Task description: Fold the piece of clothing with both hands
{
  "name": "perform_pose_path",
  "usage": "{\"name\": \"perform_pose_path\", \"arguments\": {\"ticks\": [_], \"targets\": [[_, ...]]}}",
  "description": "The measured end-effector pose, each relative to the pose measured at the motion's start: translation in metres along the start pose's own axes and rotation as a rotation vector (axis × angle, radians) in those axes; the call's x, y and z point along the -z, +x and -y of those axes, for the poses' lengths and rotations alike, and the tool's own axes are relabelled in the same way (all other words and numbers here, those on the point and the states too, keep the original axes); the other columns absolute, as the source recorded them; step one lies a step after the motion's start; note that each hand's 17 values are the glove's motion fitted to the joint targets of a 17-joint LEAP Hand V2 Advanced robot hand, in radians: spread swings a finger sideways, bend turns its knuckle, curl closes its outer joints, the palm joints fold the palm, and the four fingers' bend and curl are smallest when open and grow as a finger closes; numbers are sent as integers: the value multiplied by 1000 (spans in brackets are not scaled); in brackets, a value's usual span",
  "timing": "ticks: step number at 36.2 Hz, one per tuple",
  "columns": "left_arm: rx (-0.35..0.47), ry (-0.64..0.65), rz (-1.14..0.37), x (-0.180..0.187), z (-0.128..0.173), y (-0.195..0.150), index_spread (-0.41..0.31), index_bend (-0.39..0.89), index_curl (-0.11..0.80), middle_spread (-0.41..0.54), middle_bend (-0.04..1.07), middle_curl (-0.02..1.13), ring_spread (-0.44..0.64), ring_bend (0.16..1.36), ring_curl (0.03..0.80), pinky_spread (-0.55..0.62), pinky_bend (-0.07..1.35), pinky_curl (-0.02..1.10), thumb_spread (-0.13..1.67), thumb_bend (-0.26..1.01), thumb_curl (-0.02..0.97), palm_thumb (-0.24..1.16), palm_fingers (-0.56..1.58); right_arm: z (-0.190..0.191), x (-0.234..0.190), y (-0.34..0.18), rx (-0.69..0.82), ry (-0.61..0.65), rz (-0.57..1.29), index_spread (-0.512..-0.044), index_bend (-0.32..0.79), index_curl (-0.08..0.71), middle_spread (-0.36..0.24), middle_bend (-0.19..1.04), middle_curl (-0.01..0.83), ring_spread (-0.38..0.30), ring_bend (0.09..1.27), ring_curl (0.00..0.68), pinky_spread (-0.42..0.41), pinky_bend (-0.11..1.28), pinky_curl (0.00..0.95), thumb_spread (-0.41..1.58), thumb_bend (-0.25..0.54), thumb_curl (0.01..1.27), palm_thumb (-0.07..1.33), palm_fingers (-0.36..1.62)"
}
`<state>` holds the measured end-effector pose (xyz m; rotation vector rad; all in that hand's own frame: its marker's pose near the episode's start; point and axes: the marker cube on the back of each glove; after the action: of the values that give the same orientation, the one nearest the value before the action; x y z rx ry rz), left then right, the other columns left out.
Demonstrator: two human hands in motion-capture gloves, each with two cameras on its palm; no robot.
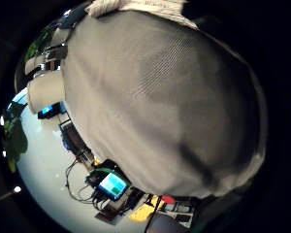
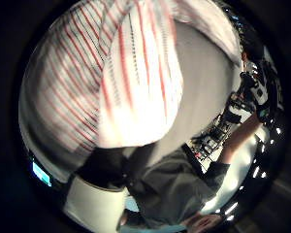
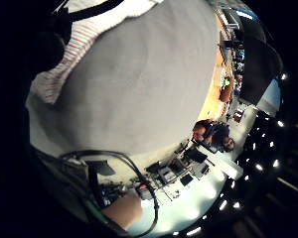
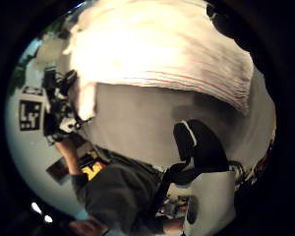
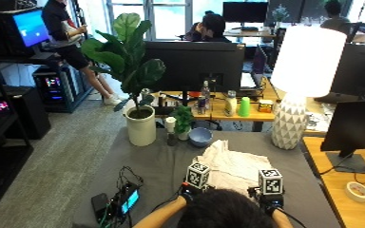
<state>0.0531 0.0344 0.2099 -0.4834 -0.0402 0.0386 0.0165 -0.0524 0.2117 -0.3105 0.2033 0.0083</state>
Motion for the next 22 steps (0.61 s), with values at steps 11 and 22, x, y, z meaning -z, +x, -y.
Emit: {"name": "perform_pose_path", "arguments": {"ticks": [11, 22], "targets": [[-52, 303, 13, 26, 39, -38, -213, 268, 308, -203, 527, 384, -242, 635, 325, -222, 493, 353, 1194, 214, 282, 460, 1244, -15, 21, -9, 40, 177, 31, -255, 161, 267, -109, 366, 393, -168, 665, 400, -184, 551, 386, 1055, 274, 334, 945, 1309], [63, 358, 135, 147, 10, -50, -281, 269, 385, -308, 595, 484, -343, 697, 412, -333, 401, 388, 1126, 225, 402, 626, 1257, -43, 145, -4, 21, 173, -36, -237, 169, 329, -133, 411, 443, -190, 694, 450, -235, 586, 436, 1009, 225, 380, 1011, 1289]]}}
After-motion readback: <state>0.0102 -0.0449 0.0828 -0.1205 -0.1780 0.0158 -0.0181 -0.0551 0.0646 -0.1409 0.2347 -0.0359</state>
